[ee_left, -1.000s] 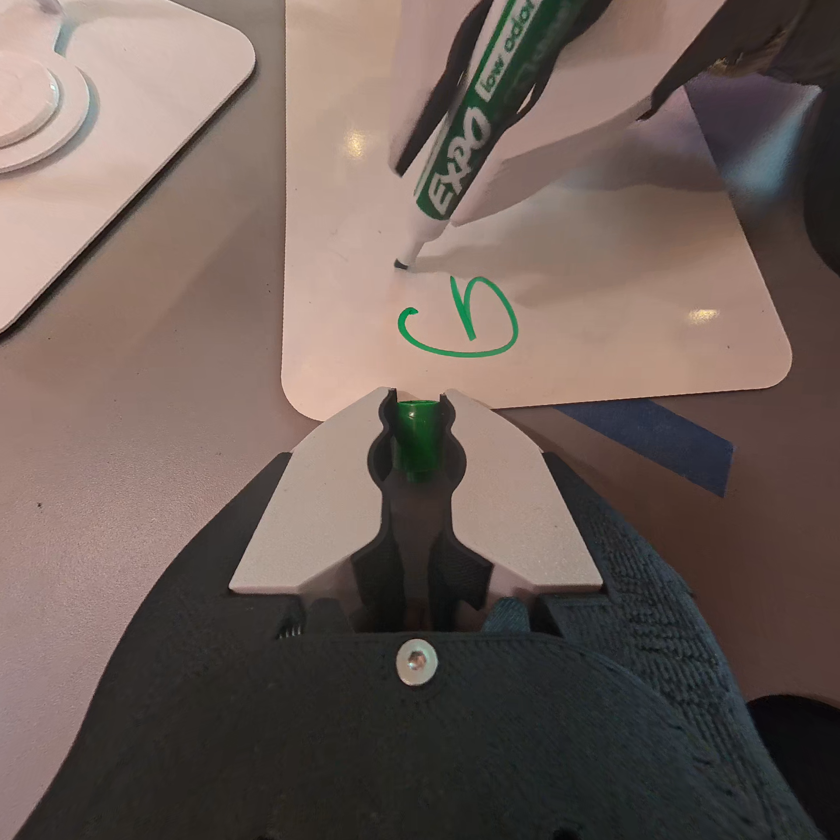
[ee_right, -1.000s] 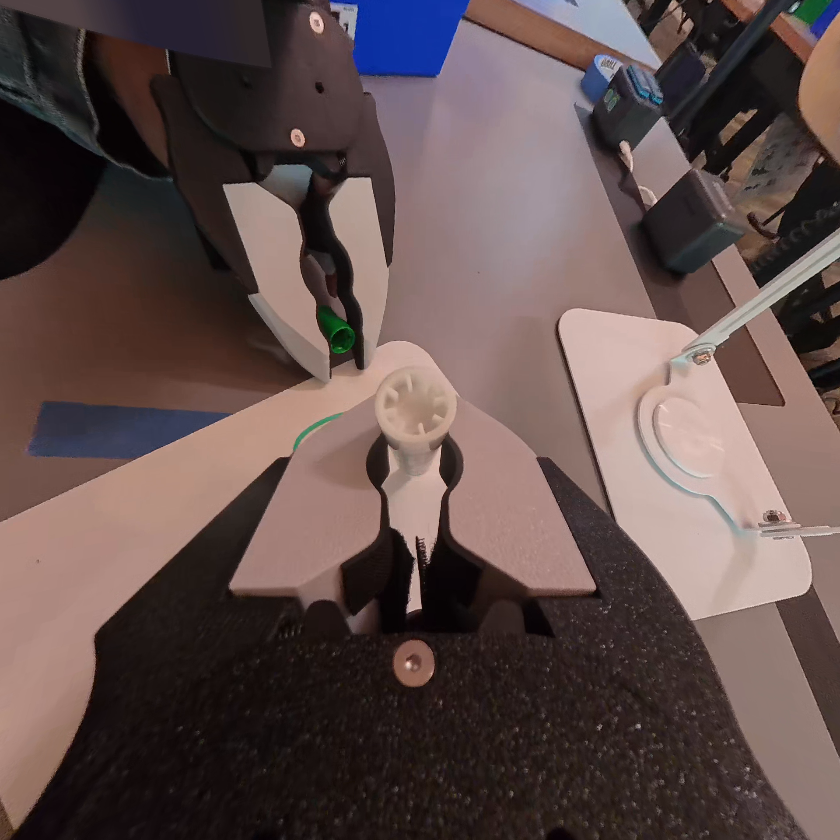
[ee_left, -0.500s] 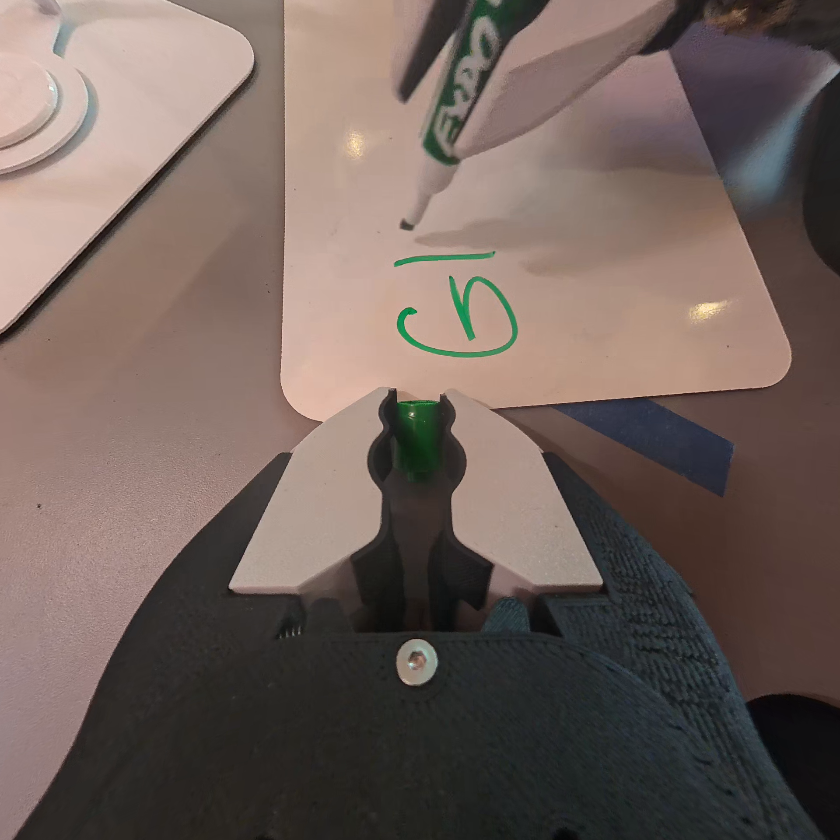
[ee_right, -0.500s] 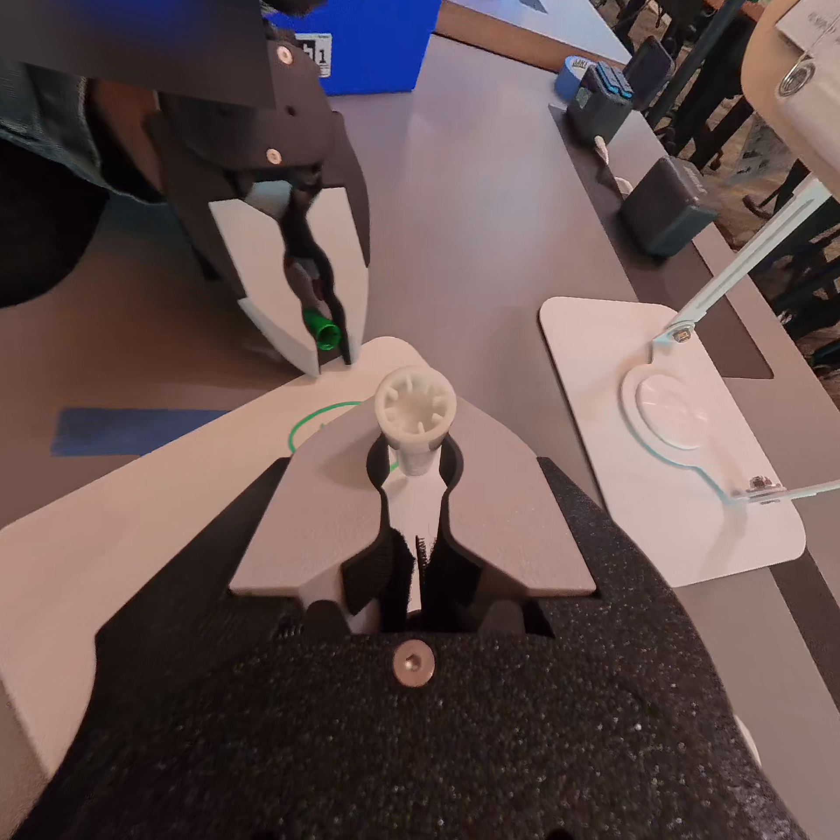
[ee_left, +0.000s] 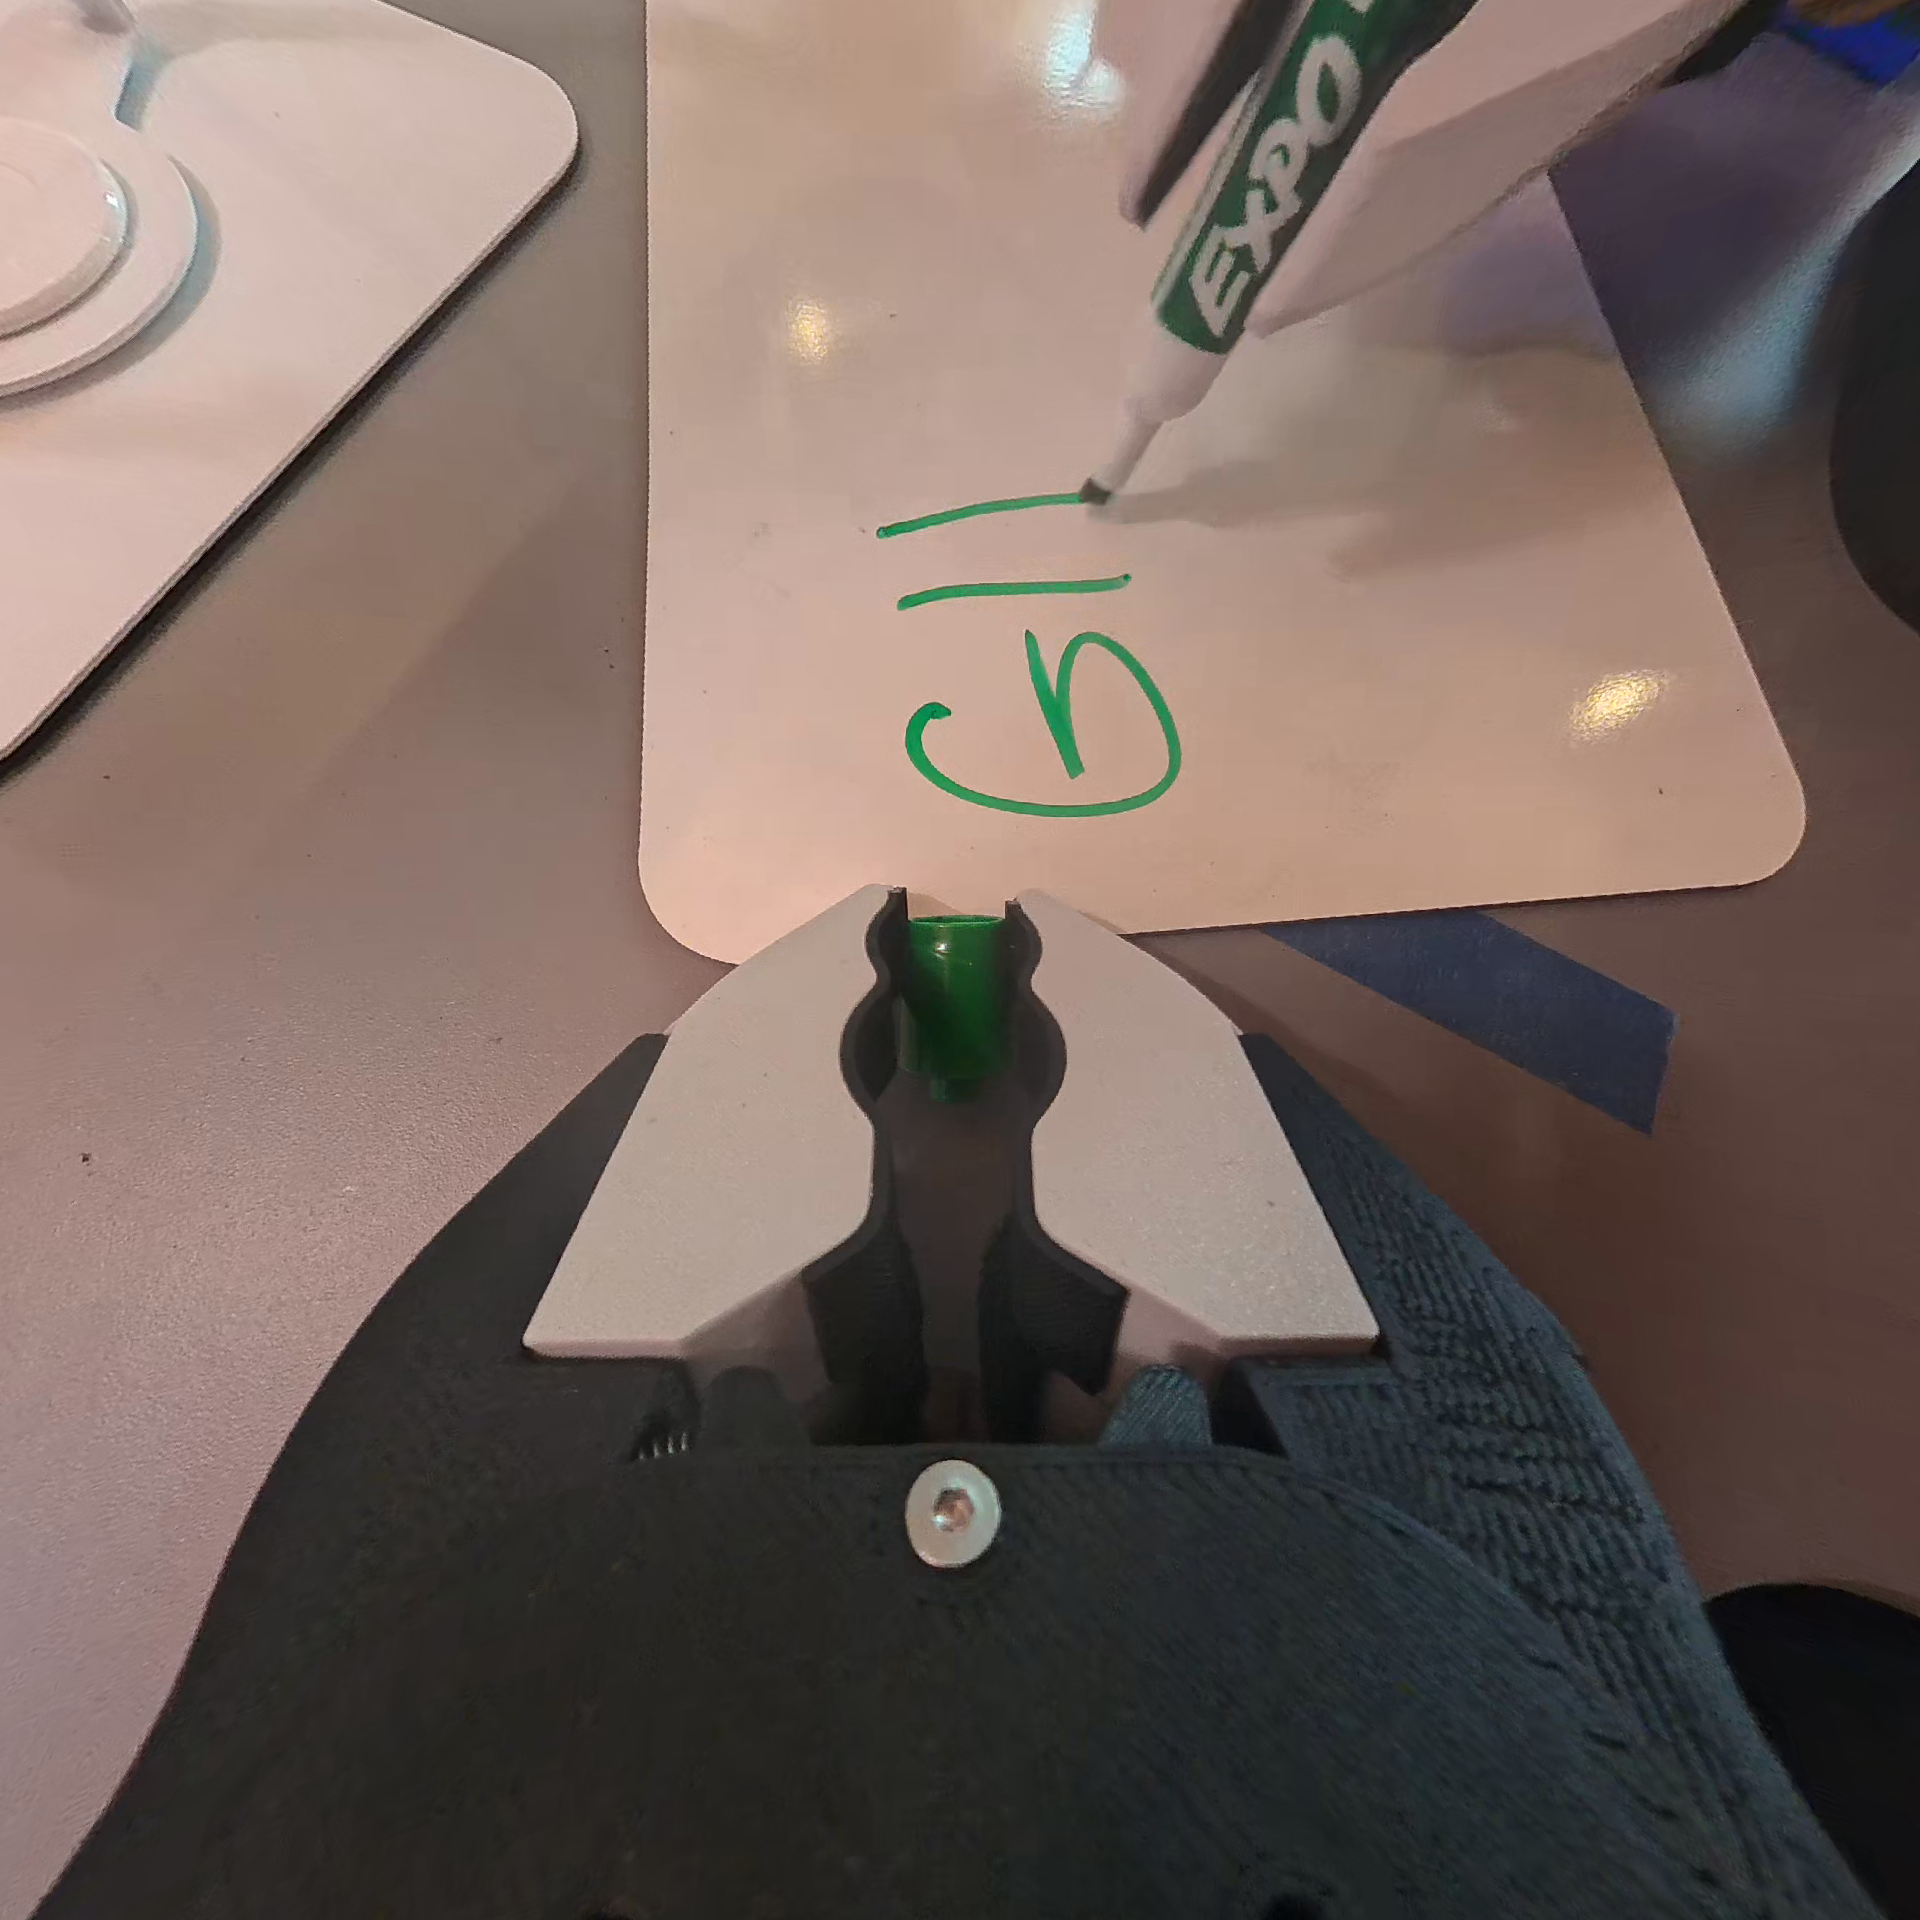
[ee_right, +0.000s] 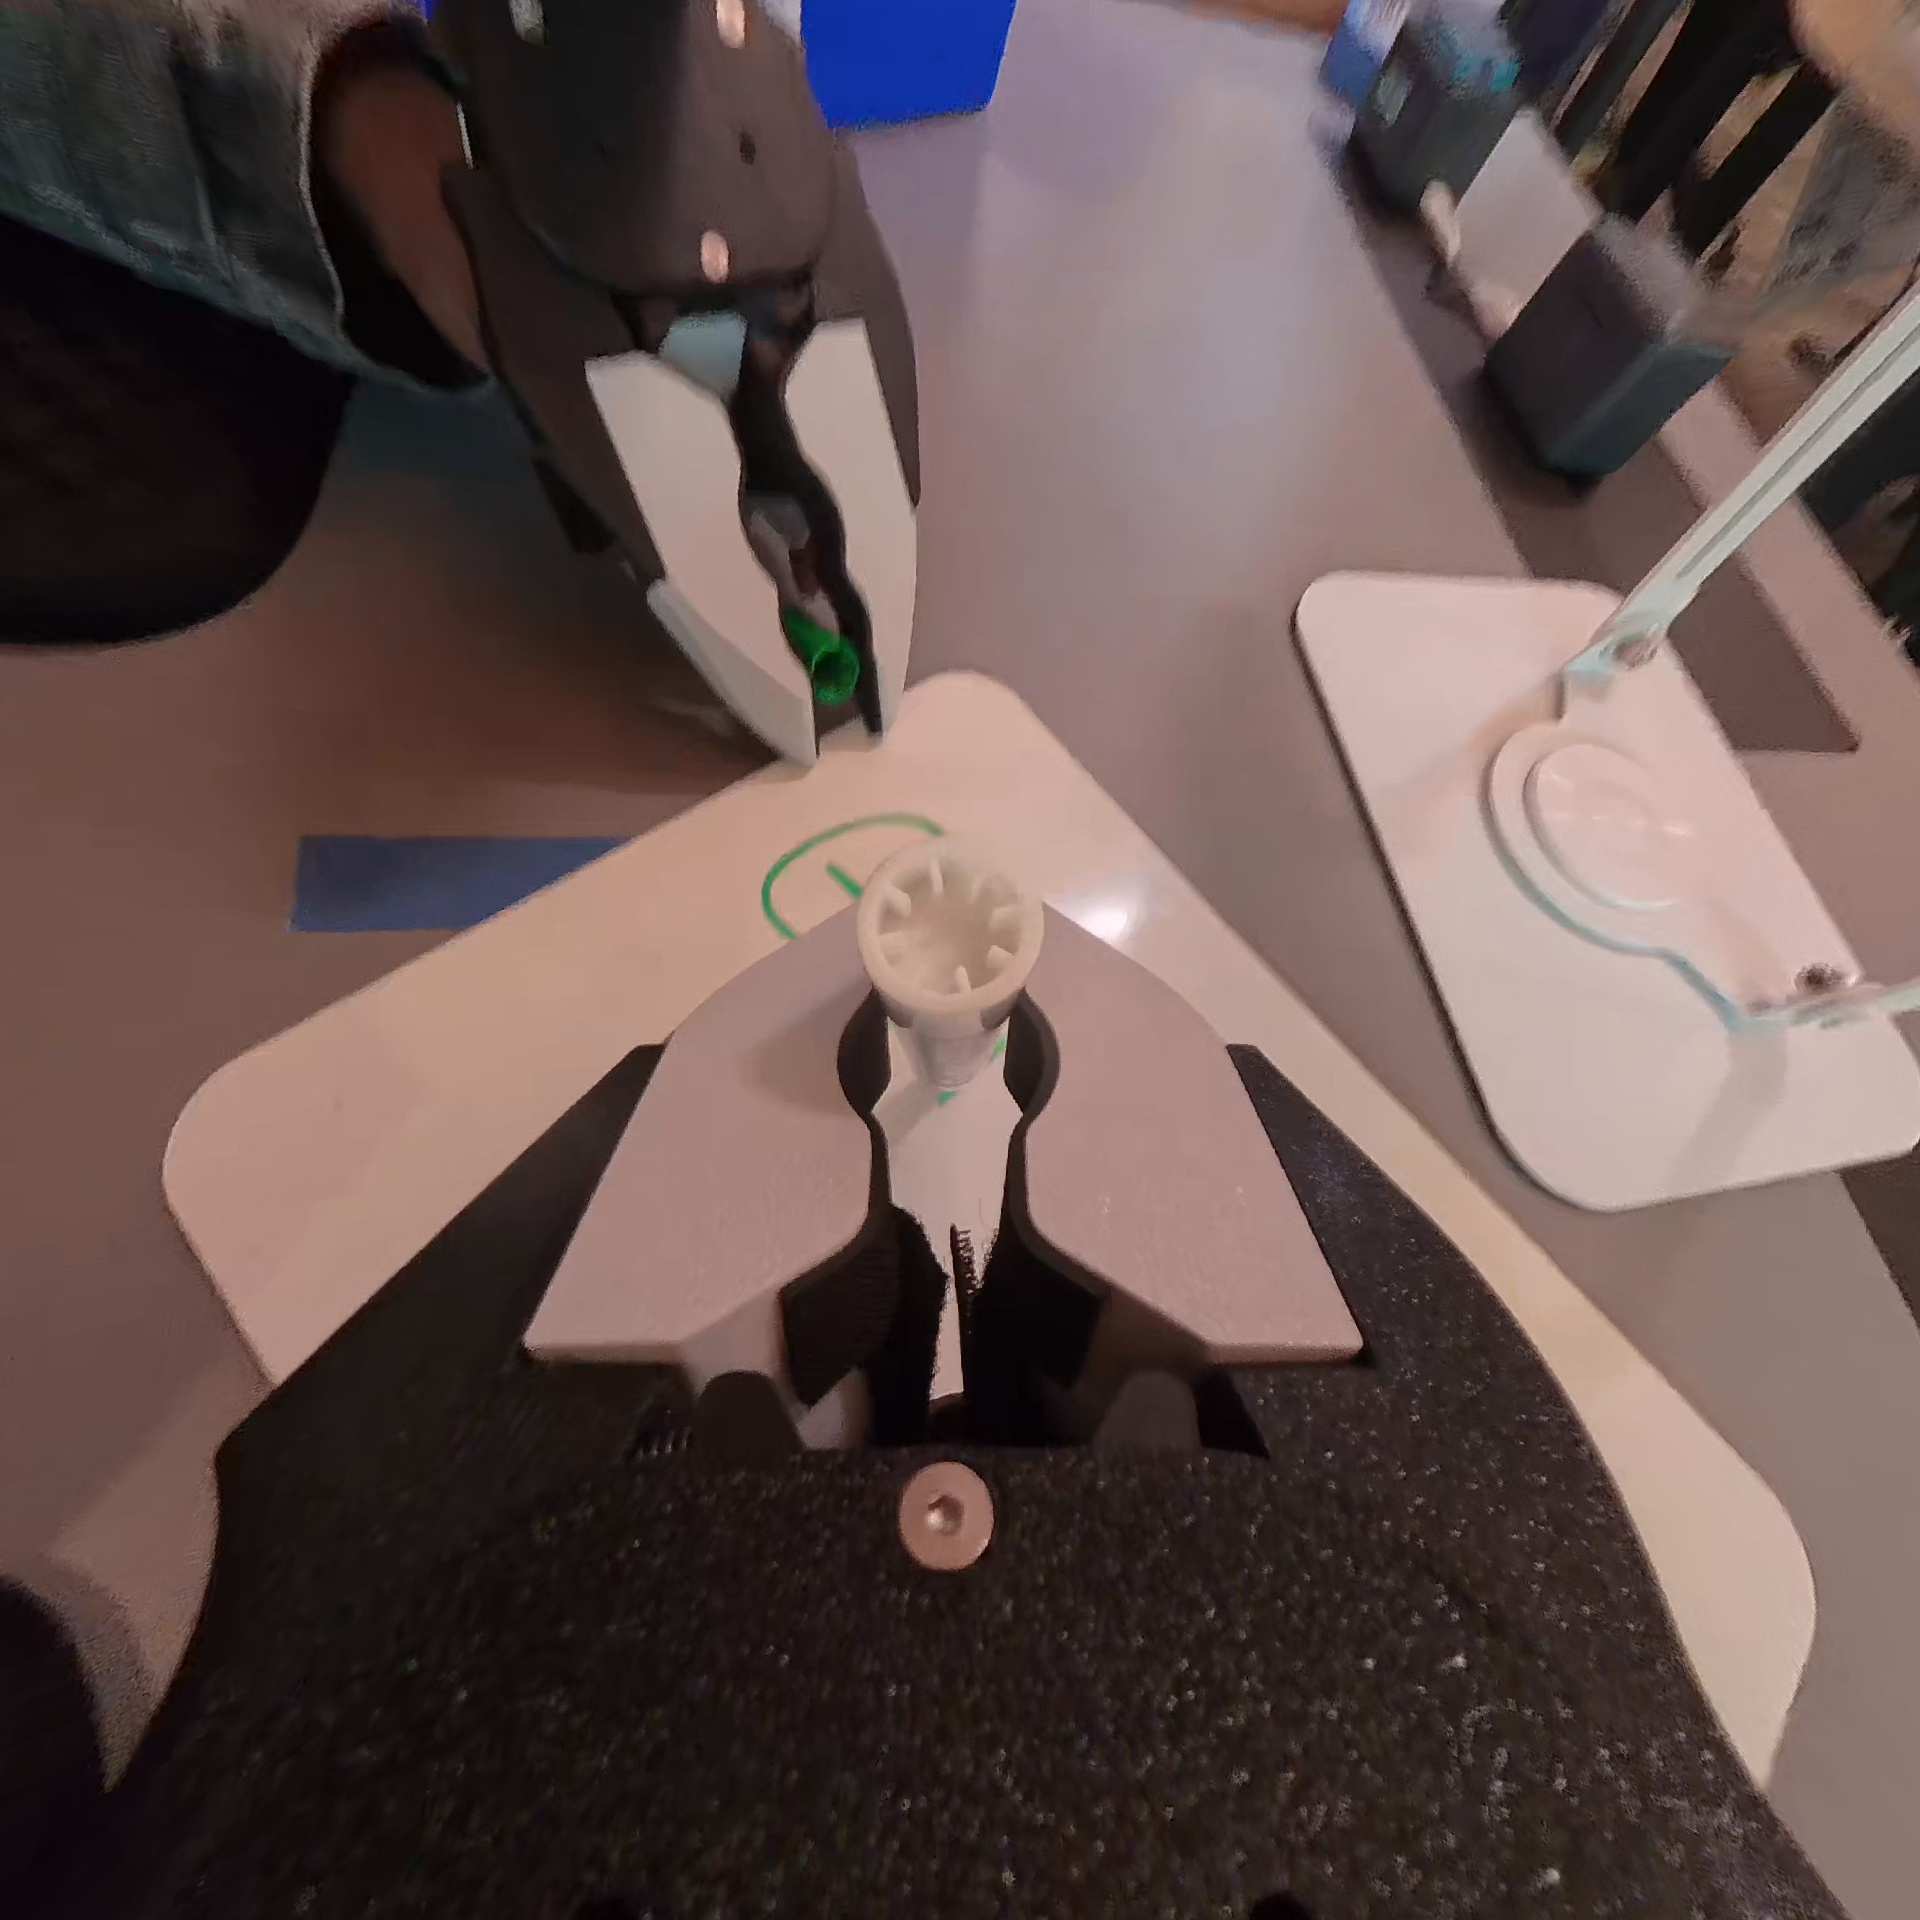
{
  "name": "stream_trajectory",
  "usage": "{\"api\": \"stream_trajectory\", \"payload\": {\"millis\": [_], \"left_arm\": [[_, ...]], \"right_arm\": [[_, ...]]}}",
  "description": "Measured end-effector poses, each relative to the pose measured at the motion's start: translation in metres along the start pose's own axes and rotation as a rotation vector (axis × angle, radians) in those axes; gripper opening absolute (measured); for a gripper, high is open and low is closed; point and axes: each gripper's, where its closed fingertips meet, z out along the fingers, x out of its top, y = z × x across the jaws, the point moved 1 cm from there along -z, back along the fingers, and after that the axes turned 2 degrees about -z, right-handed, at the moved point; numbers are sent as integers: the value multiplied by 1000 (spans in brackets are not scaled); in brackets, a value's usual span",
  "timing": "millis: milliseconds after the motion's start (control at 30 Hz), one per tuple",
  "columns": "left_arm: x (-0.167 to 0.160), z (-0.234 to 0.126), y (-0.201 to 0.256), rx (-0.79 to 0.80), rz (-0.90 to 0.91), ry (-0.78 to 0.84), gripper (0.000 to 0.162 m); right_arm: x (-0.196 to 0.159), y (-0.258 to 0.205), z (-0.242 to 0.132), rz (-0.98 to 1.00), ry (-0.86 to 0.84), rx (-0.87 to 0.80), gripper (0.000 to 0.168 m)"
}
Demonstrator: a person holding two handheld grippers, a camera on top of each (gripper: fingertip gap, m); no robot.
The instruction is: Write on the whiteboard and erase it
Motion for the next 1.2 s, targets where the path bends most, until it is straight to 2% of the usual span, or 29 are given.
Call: {"api": "stream_trajectory", "payload": {"millis": [67,233,367,467,667,767,1000,1200], "left_arm": [[0,0,0,1,1,0,19],[0,0,0,1,2,0,19],[0,0,0,0,1,0,19],[0,0,0,-1,1,0,19],[0,0,0,-1,3,0,19],[0,0,1,-2,4,0,19],[0,0,1,-4,3,0,19],[0,0,1,-2,6,0,19]], "right_arm": [[11,1,6,-5,51,4,18],[9,-3,22,-33,18,36,18],[-1,11,12,-22,-20,-5,18],[3,22,8,-15,14,-39,18],[-5,44,15,-24,0,-78,18],[-11,45,14,-14,-16,-78,18],[-21,23,-12,25,-51,-68,18],[2,37,5,1,49,-90,18]]}}
